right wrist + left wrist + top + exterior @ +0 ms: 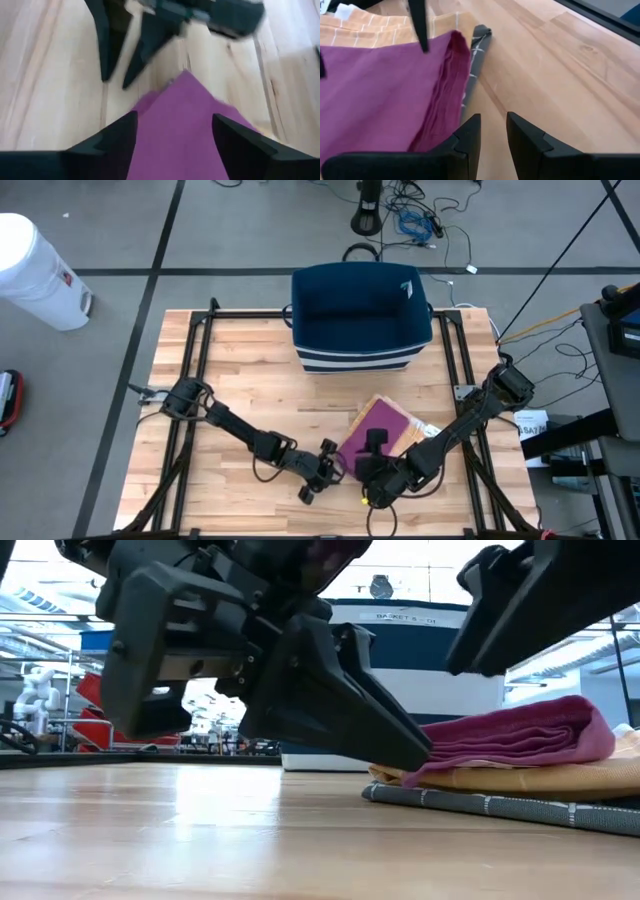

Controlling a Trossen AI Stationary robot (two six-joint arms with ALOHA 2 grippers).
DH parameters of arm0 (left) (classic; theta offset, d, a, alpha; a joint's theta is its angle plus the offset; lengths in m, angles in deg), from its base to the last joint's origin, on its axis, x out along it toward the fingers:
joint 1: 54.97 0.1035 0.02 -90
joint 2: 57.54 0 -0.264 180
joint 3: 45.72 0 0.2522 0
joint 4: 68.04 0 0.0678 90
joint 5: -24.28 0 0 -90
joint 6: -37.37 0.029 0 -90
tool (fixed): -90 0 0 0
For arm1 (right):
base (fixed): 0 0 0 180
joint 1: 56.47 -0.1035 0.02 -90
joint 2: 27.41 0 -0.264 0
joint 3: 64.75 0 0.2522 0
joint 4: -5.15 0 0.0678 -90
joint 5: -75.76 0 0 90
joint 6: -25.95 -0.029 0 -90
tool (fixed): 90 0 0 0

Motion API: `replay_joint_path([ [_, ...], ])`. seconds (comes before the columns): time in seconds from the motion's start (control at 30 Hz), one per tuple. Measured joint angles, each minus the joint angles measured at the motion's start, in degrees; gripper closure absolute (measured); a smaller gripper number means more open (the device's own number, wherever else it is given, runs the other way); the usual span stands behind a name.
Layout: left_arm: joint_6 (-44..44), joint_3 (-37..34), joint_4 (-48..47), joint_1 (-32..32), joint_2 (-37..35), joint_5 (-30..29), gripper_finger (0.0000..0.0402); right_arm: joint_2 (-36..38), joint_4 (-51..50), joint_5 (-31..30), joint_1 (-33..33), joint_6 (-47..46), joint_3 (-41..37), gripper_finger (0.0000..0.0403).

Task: Fold towel
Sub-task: Put the stack of towels into the blue bin

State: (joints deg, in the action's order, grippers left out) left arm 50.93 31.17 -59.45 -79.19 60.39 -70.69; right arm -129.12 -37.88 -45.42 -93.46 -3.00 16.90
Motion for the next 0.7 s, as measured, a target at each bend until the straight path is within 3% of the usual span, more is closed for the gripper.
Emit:
replay_joint_path([
  [0.3,-0.44,0.0,0.5,-1.84,-0.02,0.02,0.0303,0.02,-18.73,3.16,-0.52,-11.83,0.91,0.0186],
  [0.53,0.3,0.0,0.57,-2.82,-0.02,-0.17,0.0303,0.02,-16.95,13.22,-0.97,-12.53,-2.46,0.0207],
  [0.7,-0.11,-0.02,-1.22,-2.94,-0.02,-0.24,0.0303,0.02,-4.15,15.04,-1.55,-10.57,-5.93,0.0214],
])
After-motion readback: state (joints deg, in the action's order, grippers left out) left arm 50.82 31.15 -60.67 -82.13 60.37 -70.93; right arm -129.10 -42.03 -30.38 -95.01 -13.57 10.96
